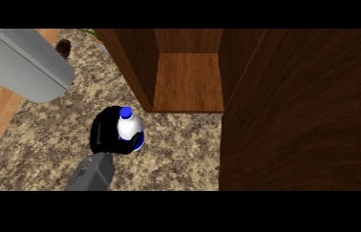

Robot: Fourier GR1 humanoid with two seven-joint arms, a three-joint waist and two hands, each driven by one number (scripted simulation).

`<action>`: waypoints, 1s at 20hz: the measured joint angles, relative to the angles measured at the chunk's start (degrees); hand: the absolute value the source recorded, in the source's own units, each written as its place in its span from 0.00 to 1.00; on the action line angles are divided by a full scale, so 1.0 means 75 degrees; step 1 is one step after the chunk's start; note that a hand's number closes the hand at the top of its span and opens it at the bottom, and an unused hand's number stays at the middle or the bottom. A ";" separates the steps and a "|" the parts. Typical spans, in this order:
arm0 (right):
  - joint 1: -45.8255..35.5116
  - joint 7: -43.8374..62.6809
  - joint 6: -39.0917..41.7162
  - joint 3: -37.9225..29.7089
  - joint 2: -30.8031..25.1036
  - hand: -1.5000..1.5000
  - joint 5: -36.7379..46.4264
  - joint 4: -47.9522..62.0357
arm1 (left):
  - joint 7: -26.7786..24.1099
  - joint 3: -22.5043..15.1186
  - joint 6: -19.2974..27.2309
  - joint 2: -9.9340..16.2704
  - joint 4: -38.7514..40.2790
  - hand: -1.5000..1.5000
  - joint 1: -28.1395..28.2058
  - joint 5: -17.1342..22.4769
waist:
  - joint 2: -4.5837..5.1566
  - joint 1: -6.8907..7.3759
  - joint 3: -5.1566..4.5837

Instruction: Pick up the bottled water, place it into the cabinet and close the cabinet

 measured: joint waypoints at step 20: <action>-0.0426 0.0332 -0.0062 0.0034 0.0044 0.00 -0.0068 0.0051 | 0.3553 -0.5378 0.5184 -0.0057 -0.6050 1.00 0.0189 0.1447 | 0.0032 -0.0066 -0.0004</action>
